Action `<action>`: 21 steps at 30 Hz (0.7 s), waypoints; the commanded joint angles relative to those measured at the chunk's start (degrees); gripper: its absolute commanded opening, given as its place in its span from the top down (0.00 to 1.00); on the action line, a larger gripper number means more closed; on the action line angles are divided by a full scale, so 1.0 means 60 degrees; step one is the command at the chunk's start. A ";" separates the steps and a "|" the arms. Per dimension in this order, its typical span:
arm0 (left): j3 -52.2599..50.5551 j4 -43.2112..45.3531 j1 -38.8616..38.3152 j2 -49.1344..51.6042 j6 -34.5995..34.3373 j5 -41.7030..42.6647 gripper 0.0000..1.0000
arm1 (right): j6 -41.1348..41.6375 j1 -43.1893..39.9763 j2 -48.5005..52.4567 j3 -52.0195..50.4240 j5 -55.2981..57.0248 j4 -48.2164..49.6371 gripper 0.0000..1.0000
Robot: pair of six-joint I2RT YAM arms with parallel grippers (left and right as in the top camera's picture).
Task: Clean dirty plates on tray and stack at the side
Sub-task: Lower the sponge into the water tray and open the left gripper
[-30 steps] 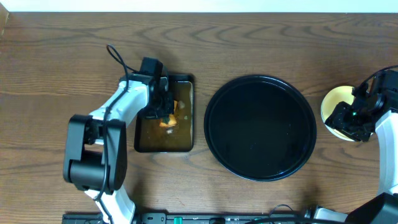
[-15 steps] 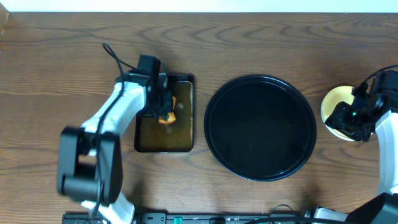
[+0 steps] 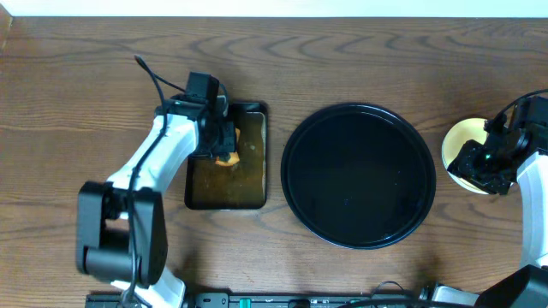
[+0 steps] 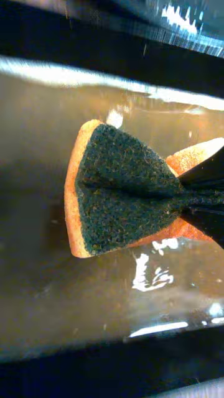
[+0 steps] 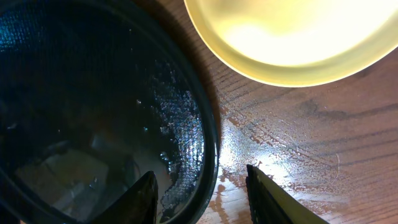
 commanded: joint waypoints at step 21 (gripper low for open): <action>-0.0073 -0.0146 -0.0357 0.0098 0.0328 -0.0561 0.61 | -0.0175 0.0062 0.0044 0.0004 -0.0011 0.0004 0.55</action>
